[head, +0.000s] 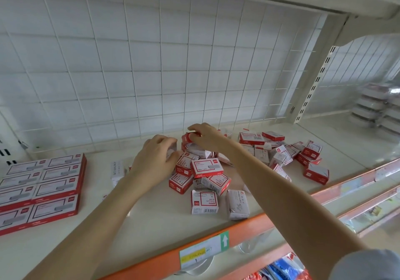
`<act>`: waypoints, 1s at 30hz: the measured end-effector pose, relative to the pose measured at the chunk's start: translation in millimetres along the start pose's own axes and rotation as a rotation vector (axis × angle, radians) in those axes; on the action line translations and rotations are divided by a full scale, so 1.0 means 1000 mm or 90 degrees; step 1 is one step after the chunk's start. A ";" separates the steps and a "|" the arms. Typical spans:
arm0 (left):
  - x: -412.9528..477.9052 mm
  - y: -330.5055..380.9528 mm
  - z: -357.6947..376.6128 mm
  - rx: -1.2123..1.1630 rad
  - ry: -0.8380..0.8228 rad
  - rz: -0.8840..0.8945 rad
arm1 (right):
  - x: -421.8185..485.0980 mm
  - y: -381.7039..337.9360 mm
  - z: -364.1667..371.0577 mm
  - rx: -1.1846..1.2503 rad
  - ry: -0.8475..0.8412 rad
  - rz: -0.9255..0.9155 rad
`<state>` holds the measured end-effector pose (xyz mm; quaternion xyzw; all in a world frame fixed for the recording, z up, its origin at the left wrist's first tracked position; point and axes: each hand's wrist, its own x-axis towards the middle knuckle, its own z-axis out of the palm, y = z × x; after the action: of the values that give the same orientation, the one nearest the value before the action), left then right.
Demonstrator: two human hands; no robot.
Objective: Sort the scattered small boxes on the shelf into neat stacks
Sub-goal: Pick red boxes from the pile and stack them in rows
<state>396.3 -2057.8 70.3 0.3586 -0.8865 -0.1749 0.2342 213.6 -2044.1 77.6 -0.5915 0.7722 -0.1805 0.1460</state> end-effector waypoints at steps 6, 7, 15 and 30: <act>0.001 0.022 0.011 0.000 0.014 0.080 | -0.036 0.028 -0.026 -0.062 0.050 0.011; 0.002 0.028 0.014 0.004 0.008 0.101 | -0.045 0.037 -0.030 -0.082 0.062 0.017; 0.007 0.066 0.043 0.021 -0.034 0.268 | -0.125 0.075 -0.032 -0.249 0.038 0.068; 0.008 0.097 0.066 -0.057 -0.048 0.296 | -0.157 0.093 -0.015 -0.064 0.303 -0.011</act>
<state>301.6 -1988.0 64.9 0.1270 -0.9448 -0.1689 0.2504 167.0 -1868.9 50.7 -0.5457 0.7876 -0.2771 -0.0711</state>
